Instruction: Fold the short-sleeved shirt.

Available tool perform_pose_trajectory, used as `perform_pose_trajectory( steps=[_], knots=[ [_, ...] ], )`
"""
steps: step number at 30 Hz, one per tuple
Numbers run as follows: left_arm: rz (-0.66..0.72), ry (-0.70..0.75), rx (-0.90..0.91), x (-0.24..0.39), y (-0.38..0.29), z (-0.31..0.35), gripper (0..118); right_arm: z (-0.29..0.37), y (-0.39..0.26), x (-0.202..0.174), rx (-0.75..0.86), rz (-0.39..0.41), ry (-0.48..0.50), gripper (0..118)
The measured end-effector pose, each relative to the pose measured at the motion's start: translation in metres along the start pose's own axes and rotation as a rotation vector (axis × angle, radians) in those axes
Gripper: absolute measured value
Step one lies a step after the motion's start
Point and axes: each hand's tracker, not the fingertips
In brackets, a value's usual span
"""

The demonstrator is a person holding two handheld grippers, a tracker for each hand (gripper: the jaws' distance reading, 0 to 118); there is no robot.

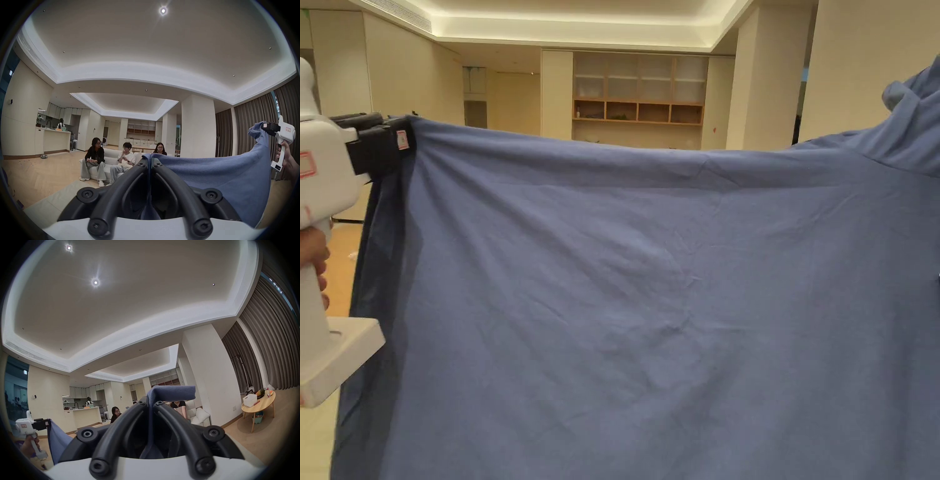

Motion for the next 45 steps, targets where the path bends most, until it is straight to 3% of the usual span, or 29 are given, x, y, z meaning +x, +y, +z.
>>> perform_pose_trajectory(
  steps=[2,7,14,23,28,30,34,45],
  knots=[
    [-0.006,-0.001,-0.001,-0.003,-0.012,-0.041,1,-0.03,-0.013,-0.005,-0.014,0.046,-0.041,5],
    [0.033,0.006,-0.048,-0.012,-0.048,-0.14,1,-0.112,-0.053,0.016,-0.039,0.03,-0.064,5],
    [0.056,0.026,-0.155,-0.017,-0.096,-0.263,1,-0.214,-0.096,0.035,-0.059,0.097,-0.124,5],
    [0.006,0.033,-0.179,-0.019,-0.117,-0.321,1,-0.26,-0.136,0.056,-0.122,0.159,-0.197,5],
    [-0.03,0.023,-0.226,-0.022,-0.144,-0.31,1,-0.235,-0.164,0.061,-0.137,0.113,-0.179,5],
    [-0.001,0.003,-0.247,-0.028,-0.16,-0.298,1,-0.221,-0.179,0.063,-0.175,0.141,-0.166,5],
    [0.077,-0.003,-0.285,-0.037,-0.195,-0.264,1,-0.184,-0.206,0.068,-0.227,0.118,-0.149,5],
    [0.099,-0.049,-0.516,-0.044,-0.335,-0.111,1,0.012,-0.342,0.075,-0.439,0.043,-0.124,5]
  ],
)
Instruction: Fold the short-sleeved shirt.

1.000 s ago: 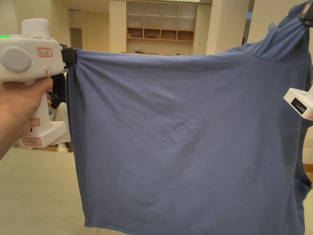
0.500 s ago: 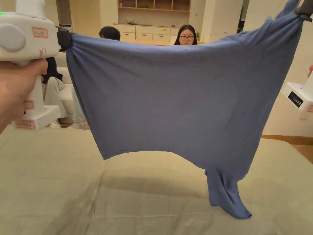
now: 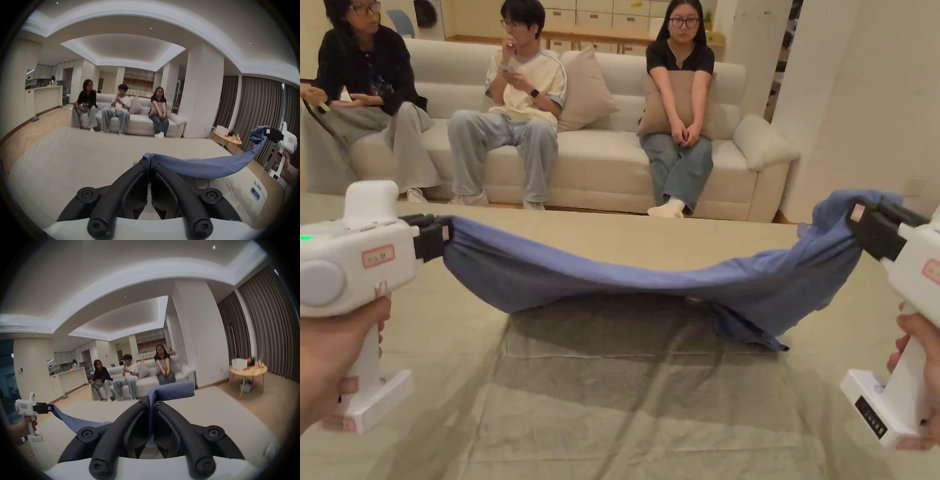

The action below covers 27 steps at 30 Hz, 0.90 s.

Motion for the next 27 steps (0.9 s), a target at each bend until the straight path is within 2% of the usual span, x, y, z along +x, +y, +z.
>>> perform_pose_trajectory(
  steps=[5,7,12,16,23,27],
  knots=[
    [0.015,0.007,-0.101,0.001,-0.083,0.037,1,0.042,-0.093,0.021,-0.156,-0.052,-0.078,5],
    [0.022,0.007,-0.141,0.003,-0.111,0.05,1,0.06,-0.125,0.026,-0.178,-0.114,-0.112,5],
    [0.046,0.016,-0.211,-0.004,-0.179,0.071,1,0.09,-0.186,0.036,-0.306,-0.158,-0.165,5],
    [0.047,0.036,-0.226,-0.002,-0.201,0.1,1,0.116,-0.197,0.033,-0.325,-0.165,-0.173,5],
    [-0.002,0.02,-0.175,0.006,-0.218,0.196,1,0.211,-0.192,0.026,-0.274,-0.2,-0.18,5],
    [-0.058,0.025,-0.205,0.004,-0.241,0.249,1,0.258,-0.209,0.034,-0.308,-0.224,-0.204,5]
  ],
)
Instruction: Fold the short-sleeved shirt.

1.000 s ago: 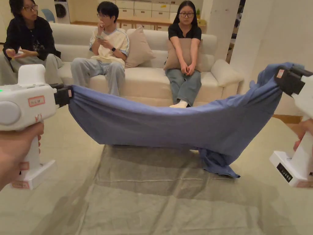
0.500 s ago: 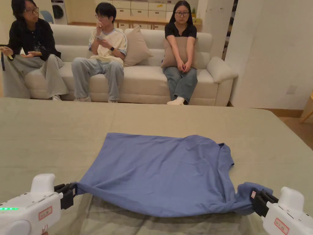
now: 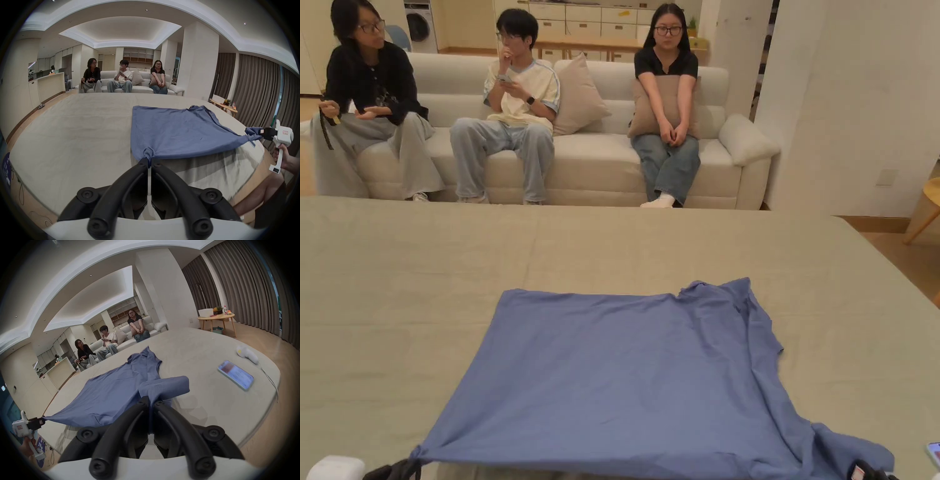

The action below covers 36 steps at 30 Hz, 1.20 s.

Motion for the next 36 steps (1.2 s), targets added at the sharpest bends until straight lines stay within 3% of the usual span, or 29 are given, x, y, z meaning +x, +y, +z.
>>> perform_pose_trajectory(
  steps=[4,5,6,7,8,9,10,11,13,17,19,20,21,22,23,24,25,27,30,35,36],
  knots=[
    [-0.017,0.004,-0.068,0.004,-0.033,0.016,4,0.009,-0.03,0.012,-0.051,0.015,-0.051,7],
    [0.017,0.023,-0.074,0.004,-0.038,0.016,7,0.008,-0.036,0.014,-0.07,0.016,-0.073,15],
    [0.059,0.032,-0.081,0.003,-0.04,0.016,21,0.003,-0.043,0.017,-0.082,0.023,-0.113,54],
    [0.126,0.036,-0.078,0.001,-0.041,0.014,49,-0.001,-0.047,0.018,-0.114,0.012,-0.149,102],
    [0.193,0.033,-0.098,-0.001,-0.042,0.013,86,-0.003,-0.05,0.022,-0.14,-0.014,-0.168,117],
    [0.247,0.003,-0.108,-0.003,-0.039,0.017,118,0.007,-0.051,0.023,-0.028,-0.055,-0.134,109],
    [0.273,-0.123,0.012,-0.002,-0.035,0.025,113,0.015,-0.047,0.023,-0.016,-0.089,-0.116,109],
    [0.307,-0.116,0.0,-0.002,-0.031,0.037,113,0.024,-0.042,0.023,0.0,-0.119,-0.089,112],
    [0.271,-0.108,0.069,0.007,-0.016,0.066,113,0.051,-0.025,0.017,0.076,-0.092,-0.085,117],
    [0.086,0.008,0.238,0.04,0.02,0.132,115,0.127,0.017,-0.011,0.318,0.091,-0.09,118],
    [0.049,0.031,0.302,0.05,0.027,0.152,113,0.152,0.027,-0.025,0.364,0.202,-0.113,118],
    [0.05,0.018,0.311,0.052,0.028,0.158,110,0.162,0.029,-0.03,0.348,0.255,-0.117,118],
    [0.068,0.019,0.306,0.055,0.027,0.161,92,0.17,0.029,-0.036,0.351,0.291,-0.141,111],
    [0.076,0.027,0.316,0.057,0.027,0.163,49,0.168,0.025,-0.038,0.352,0.313,-0.149,95],
    [0.075,0.033,0.324,0.059,0.026,0.164,0,0.172,0.022,-0.04,0.367,0.34,-0.131,57],
    [0.082,0.051,0.318,0.062,0.029,0.158,0,0.175,0.02,-0.043,0.369,0.36,-0.123,3],
    [0.109,0.124,0.273,0.062,0.023,0.155,0,0.174,0.019,-0.046,0.354,0.372,-0.131,1],
    [0.11,0.062,0.248,0.057,0.017,0.143,0,0.174,0.015,-0.048,0.36,0.371,-0.136,1],
    [0.055,0.081,0.157,0.053,0.007,0.107,0,0.177,0.019,-0.051,0.354,0.351,-0.106,1],
    [0.132,0.092,-0.143,0.032,-0.014,0.02,2,0.182,0.024,-0.057,0.344,0.344,-0.088,1],
    [0.143,0.092,-0.199,0.027,-0.019,0.006,29,0.183,0.024,-0.058,0.34,0.345,-0.084,1]
  ],
)
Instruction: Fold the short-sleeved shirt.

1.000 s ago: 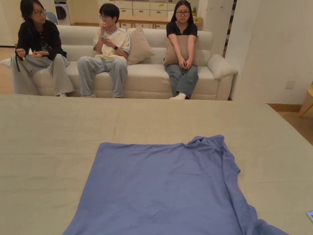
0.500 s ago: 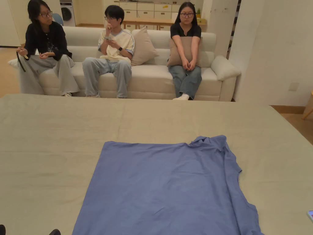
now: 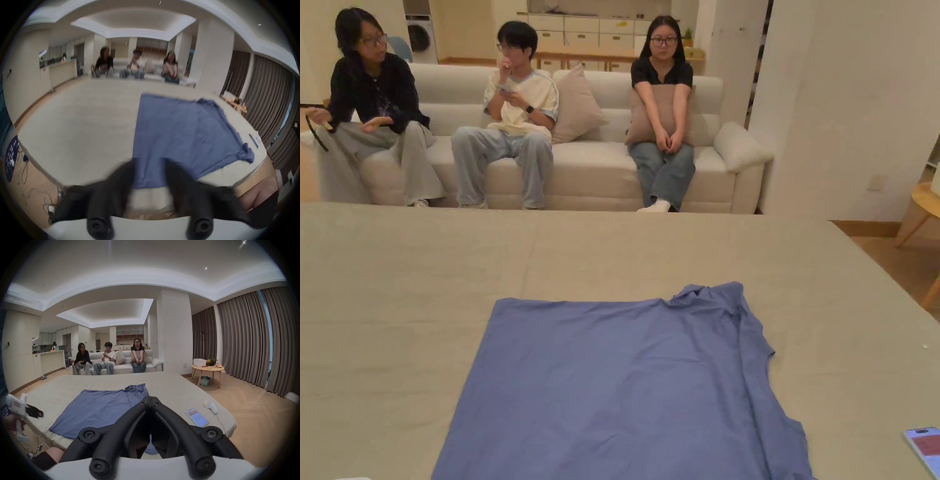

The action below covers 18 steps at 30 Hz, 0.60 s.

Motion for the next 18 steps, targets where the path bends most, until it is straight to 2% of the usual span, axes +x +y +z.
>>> perform_pose_trajectory(
  steps=[2,3,4,7,9,10,12,13,14,16,18],
  knots=[
    [0.002,0.003,-0.137,-0.011,-0.003,-0.037,108,0.001,0.004,-0.001,-0.002,0.002,0.009,1],
    [-0.006,0.05,-0.136,-0.016,-0.01,-0.043,114,0.001,0.004,-0.001,-0.004,0.003,0.011,1],
    [0.007,0.034,-0.099,-0.014,-0.005,-0.057,111,0.002,0.004,-0.002,-0.01,0.004,0.014,1],
    [0.028,0.072,-0.215,-0.015,-0.002,-0.092,112,0.002,0.005,-0.002,-0.019,-0.008,0.021,1],
    [0.029,0.076,-0.239,-0.022,-0.015,-0.092,111,0.001,0.003,-0.004,-0.026,-0.01,0.021,1],
    [0.015,0.087,-0.281,-0.018,-0.017,-0.097,109,-0.001,0.004,-0.003,-0.029,-0.01,0.023,1],
    [-0.009,0.113,-0.283,-0.012,-0.025,-0.092,90,-0.002,0.001,-0.005,-0.039,-0.007,0.023,1],
    [-0.062,0.17,-0.244,-0.006,-0.027,-0.087,79,-0.002,-0.001,-0.006,-0.045,-0.008,0.021,1],
    [-0.081,0.163,-0.211,-0.002,-0.027,-0.082,60,-0.004,-0.002,-0.005,-0.051,-0.012,0.022,1],
    [-0.025,0.104,-0.185,-0.001,-0.027,-0.071,5,-0.006,-0.006,-0.005,-0.067,-0.022,0.024,1],
    [0.037,0.034,-0.155,0.001,-0.024,-0.063,2,-0.009,-0.007,-0.006,-0.083,-0.019,0.029,1]
  ],
)
